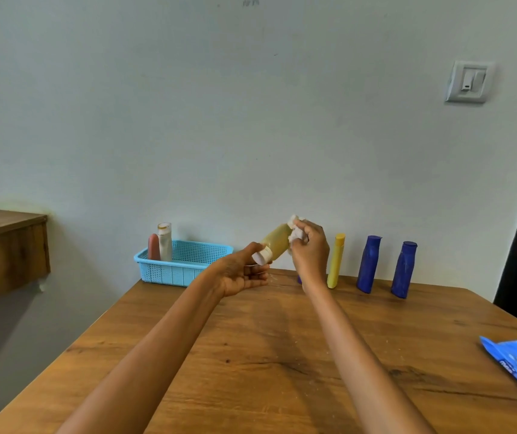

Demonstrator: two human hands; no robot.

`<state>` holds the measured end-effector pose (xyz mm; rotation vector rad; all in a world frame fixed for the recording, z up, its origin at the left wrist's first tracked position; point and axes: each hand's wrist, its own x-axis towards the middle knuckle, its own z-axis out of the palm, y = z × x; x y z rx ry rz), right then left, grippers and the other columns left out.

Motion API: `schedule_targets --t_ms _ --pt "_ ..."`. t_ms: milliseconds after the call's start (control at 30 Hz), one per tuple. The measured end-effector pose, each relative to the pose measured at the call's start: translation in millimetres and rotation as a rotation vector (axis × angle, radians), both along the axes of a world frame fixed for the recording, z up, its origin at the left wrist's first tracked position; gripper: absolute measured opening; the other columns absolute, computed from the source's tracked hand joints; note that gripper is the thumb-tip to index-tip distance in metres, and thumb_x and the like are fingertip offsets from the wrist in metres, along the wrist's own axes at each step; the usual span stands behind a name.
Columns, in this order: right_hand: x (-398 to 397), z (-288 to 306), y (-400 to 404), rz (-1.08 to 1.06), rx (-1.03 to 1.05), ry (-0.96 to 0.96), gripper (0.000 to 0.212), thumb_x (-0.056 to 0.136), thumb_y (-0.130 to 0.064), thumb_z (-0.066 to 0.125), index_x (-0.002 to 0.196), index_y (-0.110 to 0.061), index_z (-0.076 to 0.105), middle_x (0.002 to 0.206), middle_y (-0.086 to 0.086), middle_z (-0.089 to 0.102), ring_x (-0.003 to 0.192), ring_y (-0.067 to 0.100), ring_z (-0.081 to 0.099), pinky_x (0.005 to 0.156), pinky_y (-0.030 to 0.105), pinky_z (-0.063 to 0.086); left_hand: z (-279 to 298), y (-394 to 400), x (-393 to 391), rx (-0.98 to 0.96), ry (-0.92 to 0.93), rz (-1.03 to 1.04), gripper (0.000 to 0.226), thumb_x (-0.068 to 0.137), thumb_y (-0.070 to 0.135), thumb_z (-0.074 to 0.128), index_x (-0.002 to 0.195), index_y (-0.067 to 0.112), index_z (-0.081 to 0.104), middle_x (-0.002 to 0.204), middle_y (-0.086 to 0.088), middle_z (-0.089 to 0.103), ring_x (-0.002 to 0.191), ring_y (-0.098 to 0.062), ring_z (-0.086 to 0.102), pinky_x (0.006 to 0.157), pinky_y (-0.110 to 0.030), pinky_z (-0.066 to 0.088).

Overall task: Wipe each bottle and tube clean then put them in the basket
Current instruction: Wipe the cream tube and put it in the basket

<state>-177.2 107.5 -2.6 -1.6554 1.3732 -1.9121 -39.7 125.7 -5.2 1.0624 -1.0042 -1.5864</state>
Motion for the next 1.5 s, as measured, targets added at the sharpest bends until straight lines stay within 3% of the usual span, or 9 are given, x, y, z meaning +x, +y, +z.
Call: schedule_targets --t_ms 167,400,533,633,767,867,1000,1233,1500 --pt "14.2 -10.3 1.4 0.022 -0.012 0.222 0.032 0.091 0.004 0.049 0.116 -0.008 0.065 0.118 0.007 0.064 0.108 0.018 0.060 0.083 0.014 0.043 0.6 0.7 -4.5 -0.034 0.006 0.073 0.031 0.090 0.027 0.058 0.094 -0.003 0.056 0.074 -0.013 0.060 0.070 -0.020 0.058 0.068 -0.032 0.055" --pt "32.1 -10.5 13.4 0.105 -0.049 0.109 0.020 0.088 -0.002 0.055 0.091 -0.007 0.074 0.092 0.003 0.073 0.076 0.004 0.063 0.071 0.013 0.051 -1.3 -6.1 4.7 -0.022 0.083 0.178 0.027 0.089 0.026 0.060 0.089 0.000 0.055 0.057 -0.008 0.060 0.065 -0.020 0.058 0.074 -0.035 0.054" --pt "27.7 -3.6 16.1 0.125 -0.055 0.012 0.025 0.088 0.003 0.049 0.081 -0.005 0.072 0.087 0.007 0.072 0.070 0.001 0.059 0.062 0.004 0.045 3.9 -3.2 2.7 -0.030 0.103 0.111 0.030 0.089 0.027 0.059 0.101 -0.001 0.054 0.071 -0.010 0.059 0.068 -0.020 0.057 0.074 -0.036 0.054" --pt "22.2 -1.0 16.2 0.004 -0.204 0.019 0.030 0.086 0.009 0.046 0.099 -0.006 0.067 0.106 0.006 0.064 0.092 0.008 0.058 0.072 0.001 0.042 3.2 -3.1 -1.2 -0.027 0.090 0.082 0.038 0.089 0.028 0.059 0.112 -0.002 0.054 0.074 -0.010 0.059 0.068 -0.019 0.057 0.067 -0.033 0.056" --pt "29.7 -10.5 14.9 0.056 -0.246 0.476 0.036 0.088 0.001 0.054 0.121 -0.010 0.062 0.126 0.005 0.057 0.117 0.013 0.047 0.094 0.011 0.041 -0.6 -4.4 -3.7 -0.062 0.093 0.094 0.036 0.086 0.032 0.065 0.102 0.000 0.058 0.077 -0.011 0.060 0.073 -0.019 0.060 0.063 -0.033 0.058" --pt "30.4 -14.2 11.1 0.041 -0.220 0.598 0.037 0.089 -0.006 0.057 0.126 -0.011 0.059 0.132 0.003 0.055 0.122 0.018 0.043 0.097 0.030 0.046 -1.2 -7.2 -1.8 -0.123 0.018 0.146 0.038 0.084 0.037 0.066 0.092 0.000 0.061 0.075 -0.011 0.062 0.070 -0.018 0.062 0.070 -0.033 0.059" --pt "13.0 -8.1 5.6 -0.067 -0.230 0.640 0.040 0.091 -0.006 0.054 0.131 -0.010 0.054 0.138 0.004 0.051 0.124 0.022 0.041 0.096 0.029 0.042 1.0 -6.6 -8.0 -0.153 -0.099 0.143 0.031 0.088 0.030 0.063 0.085 -0.002 0.060 0.069 -0.011 0.062 0.065 -0.018 0.061 0.065 -0.029 0.057" --pt "-13.1 -5.1 -7.8 -0.112 -0.042 0.447 0.039 0.094 0.001 0.044 0.131 -0.008 0.054 0.135 0.007 0.051 0.126 0.021 0.040 0.103 0.029 0.038 -1.9 2.2 -21.0 -0.129 -0.167 0.007 0.038 0.090 0.030 0.059 0.103 -0.006 0.058 0.074 -0.012 0.063 0.069 -0.017 0.061 0.066 -0.026 0.057" --pt "-18.9 3.3 -15.0 0.007 0.235 0.006 0.032 0.096 -0.006 0.042 0.124 -0.008 0.058 0.122 0.010 0.062 0.107 0.026 0.060 0.089 0.039 0.052 -3.5 4.9 -20.8 -0.100 -0.181 -0.027 0.043 0.089 0.029 0.060 0.111 -0.008 0.055 0.080 -0.012 0.066 0.073 -0.018 0.063 0.070 -0.026 0.056"
